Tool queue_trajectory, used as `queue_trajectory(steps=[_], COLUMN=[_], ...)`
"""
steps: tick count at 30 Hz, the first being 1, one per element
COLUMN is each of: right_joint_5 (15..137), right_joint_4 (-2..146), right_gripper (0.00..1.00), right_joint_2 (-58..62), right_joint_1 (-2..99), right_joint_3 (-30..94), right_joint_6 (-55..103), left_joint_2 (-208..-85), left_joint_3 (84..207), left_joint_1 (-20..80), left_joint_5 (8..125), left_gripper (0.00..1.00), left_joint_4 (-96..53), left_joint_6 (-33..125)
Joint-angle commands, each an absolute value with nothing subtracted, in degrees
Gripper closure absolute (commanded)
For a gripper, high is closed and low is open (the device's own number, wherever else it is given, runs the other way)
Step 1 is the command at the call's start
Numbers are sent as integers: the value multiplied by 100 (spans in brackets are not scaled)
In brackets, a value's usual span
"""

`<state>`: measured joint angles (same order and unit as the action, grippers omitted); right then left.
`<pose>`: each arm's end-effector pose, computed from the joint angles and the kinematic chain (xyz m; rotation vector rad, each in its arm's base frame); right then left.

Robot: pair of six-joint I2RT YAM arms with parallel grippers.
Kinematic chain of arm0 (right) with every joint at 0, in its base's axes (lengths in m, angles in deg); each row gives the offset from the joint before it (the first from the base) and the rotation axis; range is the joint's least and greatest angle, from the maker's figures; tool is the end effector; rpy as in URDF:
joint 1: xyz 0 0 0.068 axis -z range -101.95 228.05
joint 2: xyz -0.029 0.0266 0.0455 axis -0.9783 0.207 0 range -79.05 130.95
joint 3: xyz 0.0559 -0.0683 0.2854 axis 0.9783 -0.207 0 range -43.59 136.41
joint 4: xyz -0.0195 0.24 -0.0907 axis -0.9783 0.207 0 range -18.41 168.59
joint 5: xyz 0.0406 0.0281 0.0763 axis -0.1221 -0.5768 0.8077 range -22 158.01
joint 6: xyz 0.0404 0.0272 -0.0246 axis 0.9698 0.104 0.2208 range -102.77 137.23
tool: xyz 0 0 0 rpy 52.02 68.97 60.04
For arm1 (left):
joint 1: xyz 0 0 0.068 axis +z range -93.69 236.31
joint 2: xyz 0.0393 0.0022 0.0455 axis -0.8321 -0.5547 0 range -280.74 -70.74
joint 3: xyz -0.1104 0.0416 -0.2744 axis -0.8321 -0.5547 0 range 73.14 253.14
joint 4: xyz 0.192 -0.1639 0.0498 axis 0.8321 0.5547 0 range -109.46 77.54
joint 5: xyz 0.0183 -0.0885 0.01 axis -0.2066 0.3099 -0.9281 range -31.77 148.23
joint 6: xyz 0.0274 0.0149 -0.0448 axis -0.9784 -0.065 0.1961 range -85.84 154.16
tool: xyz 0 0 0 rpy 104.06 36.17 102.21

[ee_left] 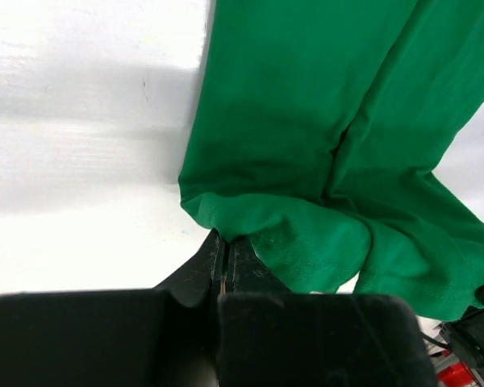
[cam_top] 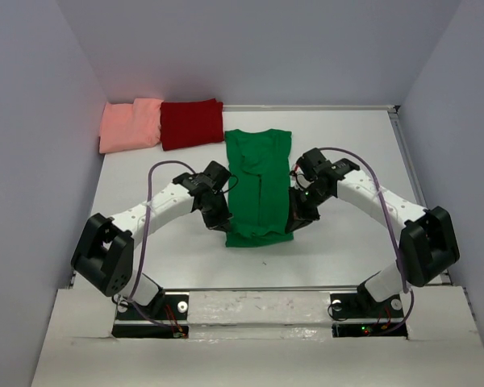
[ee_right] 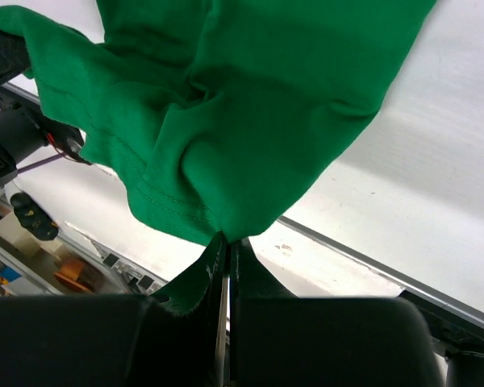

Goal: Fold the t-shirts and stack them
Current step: Fold the tshirt

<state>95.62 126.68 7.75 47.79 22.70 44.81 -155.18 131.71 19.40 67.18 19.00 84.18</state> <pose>0.2303 0.1540 0.2726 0.1641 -3.0084 -0.8317 0.2222 -0.1739 0.2524 -0.2758 2.8467 -0.6105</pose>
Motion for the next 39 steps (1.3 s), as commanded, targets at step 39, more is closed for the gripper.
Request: queue_trajectory(steps=[39], right_joint_5=[9595], right_joint_4=[13189], right_gripper=[100], right_joint_2=[2035], right_joint_1=[5871], right_joint_3=[4123], right_joint_6=[3552], left_joint_2=[-17040], left_joint_3=[15382], left_joint_1=[2783], left_joint_5=[6517], left_gripper=[100], left_joint_4=[2642], left_joint_6=[7160])
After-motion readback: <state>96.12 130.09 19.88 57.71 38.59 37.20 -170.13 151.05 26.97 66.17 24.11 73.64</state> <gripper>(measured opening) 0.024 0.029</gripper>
